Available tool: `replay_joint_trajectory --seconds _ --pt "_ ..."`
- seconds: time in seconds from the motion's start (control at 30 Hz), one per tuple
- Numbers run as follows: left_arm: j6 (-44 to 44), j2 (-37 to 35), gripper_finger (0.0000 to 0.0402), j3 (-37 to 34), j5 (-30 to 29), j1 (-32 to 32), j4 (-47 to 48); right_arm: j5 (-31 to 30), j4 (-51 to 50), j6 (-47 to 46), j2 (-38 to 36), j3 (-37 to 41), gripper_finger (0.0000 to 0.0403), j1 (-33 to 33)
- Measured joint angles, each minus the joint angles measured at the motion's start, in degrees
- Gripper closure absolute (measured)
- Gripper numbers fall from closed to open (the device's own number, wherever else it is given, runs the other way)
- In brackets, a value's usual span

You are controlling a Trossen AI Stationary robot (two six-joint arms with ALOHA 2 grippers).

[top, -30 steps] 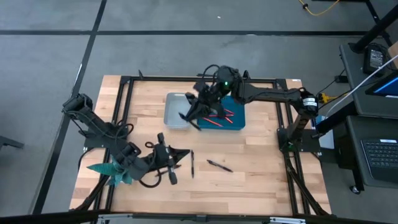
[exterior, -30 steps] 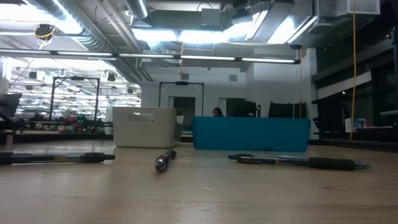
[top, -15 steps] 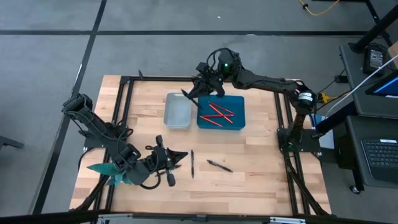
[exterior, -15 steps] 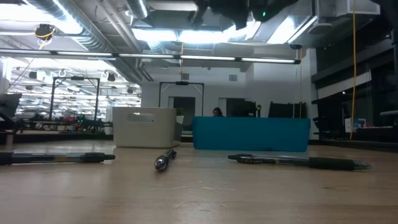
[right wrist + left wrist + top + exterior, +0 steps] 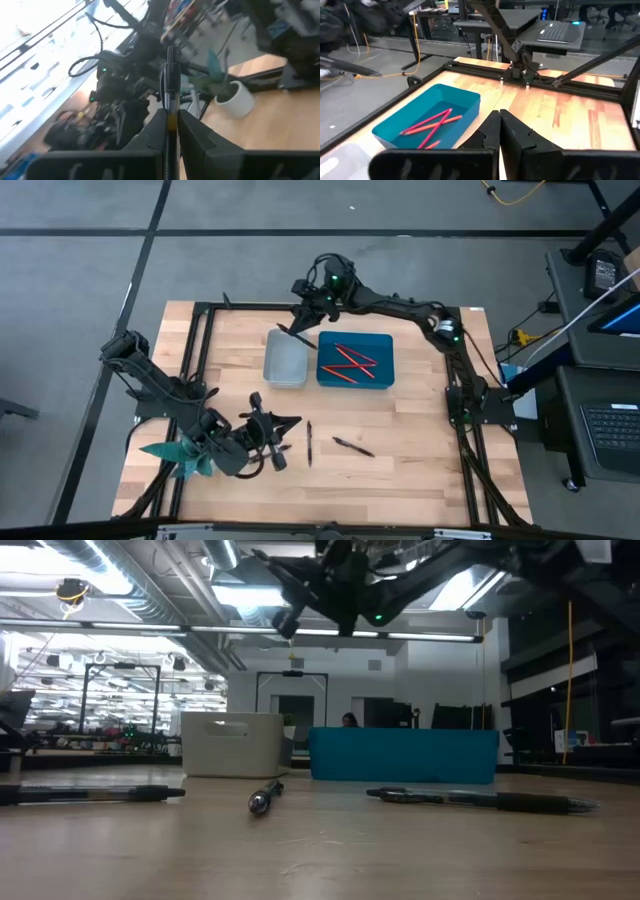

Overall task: Sort pens & pencils
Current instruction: Put the black pen into the gray bin

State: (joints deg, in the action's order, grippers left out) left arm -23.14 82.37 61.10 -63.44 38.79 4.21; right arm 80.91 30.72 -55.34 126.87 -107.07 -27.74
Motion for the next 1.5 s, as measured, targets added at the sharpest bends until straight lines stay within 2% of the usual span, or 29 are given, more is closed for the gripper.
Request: replay_joint_trajectory --seconds 0.17,0.3,0.47,0.63,0.83,0.93,1.07,1.17,1.23,1.37,1.5 --pt "-5.02 0.00 0.0401 0.00 0.07 2.12 3.81 2.21 -7.61 1.87 4.73 -7.71 0.0369 0.10" --pt "-10.59 -0.39 0.0401 0.00 0.09 4.54 9.68 3.91 -14.38 6.02 5.27 -7.55 0.0369 0.86" --pt "-18.41 -1.77 0.0401 0.00 -0.50 6.71 14.35 6.88 -16.57 7.65 5.16 -7.00 0.0369 2.72" --pt "-19.33 -3.31 0.0401 0.00 -0.53 9.05 14.49 7.45 -17.58 7.99 5.14 -7.00 0.0369 2.49" --pt "-17.95 -7.06 0.0401 0.49 -4.83 11.63 14.47 7.17 -21.88 15.37 5.14 -6.97 0.0370 1.50" --pt "-14.53 -8.98 0.0401 1.59 -6.88 12.55 14.03 4.82 -22.14 19.44 5.11 -6.97 0.0371 0.72" --pt "-8.09 -10.64 0.0401 2.17 -9.33 12.60 8.42 3.60 -22.55 24.37 5.64 -6.97 0.0371 -0.30" --pt "-2.86 -11.42 0.0401 2.24 -9.60 11.76 2.81 -0.61 -23.00 26.30 6.69 -7.01 0.0371 -0.95" --pt "-0.32 -11.61 0.0401 2.27 -9.62 10.92 -0.06 -0.95 -23.37 27.20 8.31 -7.43 0.0371 -1.26" --pt "2.30 -11.61 0.0401 2.27 -9.47 8.79 -2.64 -1.79 -23.51 28.40 12.21 -10.51 0.0371 -1.29" --pt "2.32 -11.61 0.0401 2.27 -8.93 6.69 -2.60 -2.71 -23.32 28.58 17.20 -17.99 0.0371 -0.57"
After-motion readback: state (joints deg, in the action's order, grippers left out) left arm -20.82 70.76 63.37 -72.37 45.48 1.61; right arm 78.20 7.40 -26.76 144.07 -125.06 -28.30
